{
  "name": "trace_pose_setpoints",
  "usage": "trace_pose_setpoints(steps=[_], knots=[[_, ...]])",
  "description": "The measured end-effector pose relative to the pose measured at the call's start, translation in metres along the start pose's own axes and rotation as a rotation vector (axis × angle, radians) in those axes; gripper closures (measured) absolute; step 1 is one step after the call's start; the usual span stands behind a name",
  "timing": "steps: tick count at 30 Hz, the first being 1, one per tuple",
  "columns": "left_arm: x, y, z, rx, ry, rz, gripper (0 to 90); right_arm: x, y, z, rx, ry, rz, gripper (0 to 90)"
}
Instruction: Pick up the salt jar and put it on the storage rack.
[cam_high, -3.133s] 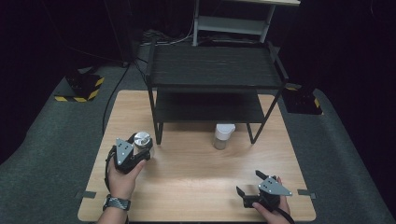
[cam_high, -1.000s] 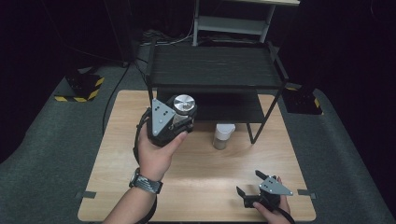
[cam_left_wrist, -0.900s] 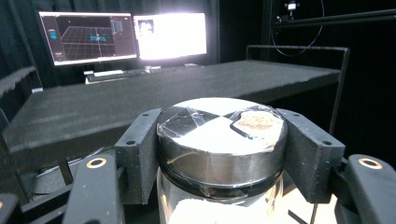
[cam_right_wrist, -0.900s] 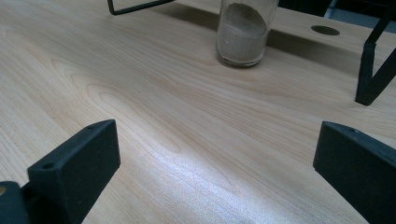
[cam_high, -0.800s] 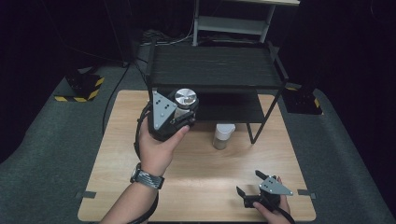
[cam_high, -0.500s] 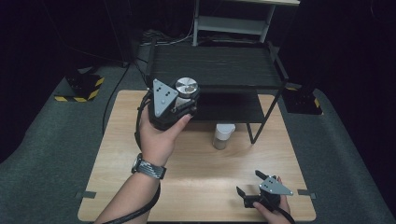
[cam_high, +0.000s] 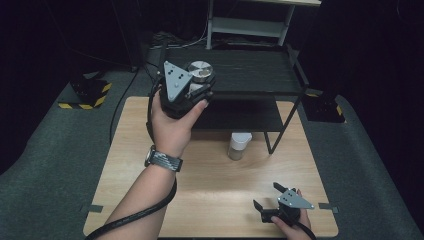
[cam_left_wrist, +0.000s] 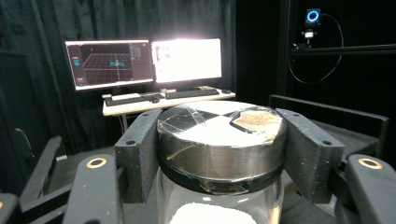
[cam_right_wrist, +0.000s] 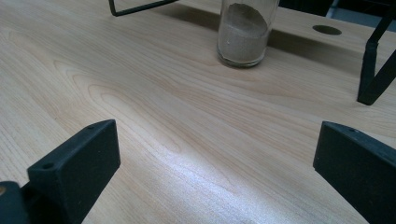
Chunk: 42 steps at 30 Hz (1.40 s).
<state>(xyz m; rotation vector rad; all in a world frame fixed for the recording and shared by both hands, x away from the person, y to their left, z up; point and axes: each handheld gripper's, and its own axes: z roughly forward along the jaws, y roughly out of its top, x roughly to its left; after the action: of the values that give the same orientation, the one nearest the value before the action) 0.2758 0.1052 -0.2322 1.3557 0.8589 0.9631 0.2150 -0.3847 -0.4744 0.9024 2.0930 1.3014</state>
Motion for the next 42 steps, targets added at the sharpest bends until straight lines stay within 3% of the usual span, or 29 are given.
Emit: trace_pose_setpoints(steps=[11,20,33,42], knots=[[0.002,0.014,0.037,0.000,0.045,-0.015,35.0,0.000,-0.001,-0.001,-0.005,0.005,-0.002,0.3],[0.008,0.013,0.063,0.016,0.086,-0.024,35.0,-0.002,-0.002,-0.001,-0.011,0.010,0.002,0.3],[0.013,0.012,0.083,0.032,0.108,-0.039,35.0,-0.003,-0.003,-0.002,-0.016,0.016,0.007,0.3],[0.013,0.011,0.087,0.045,0.107,-0.061,34.9,-0.003,-0.004,-0.002,-0.020,0.015,0.003,0.3]])
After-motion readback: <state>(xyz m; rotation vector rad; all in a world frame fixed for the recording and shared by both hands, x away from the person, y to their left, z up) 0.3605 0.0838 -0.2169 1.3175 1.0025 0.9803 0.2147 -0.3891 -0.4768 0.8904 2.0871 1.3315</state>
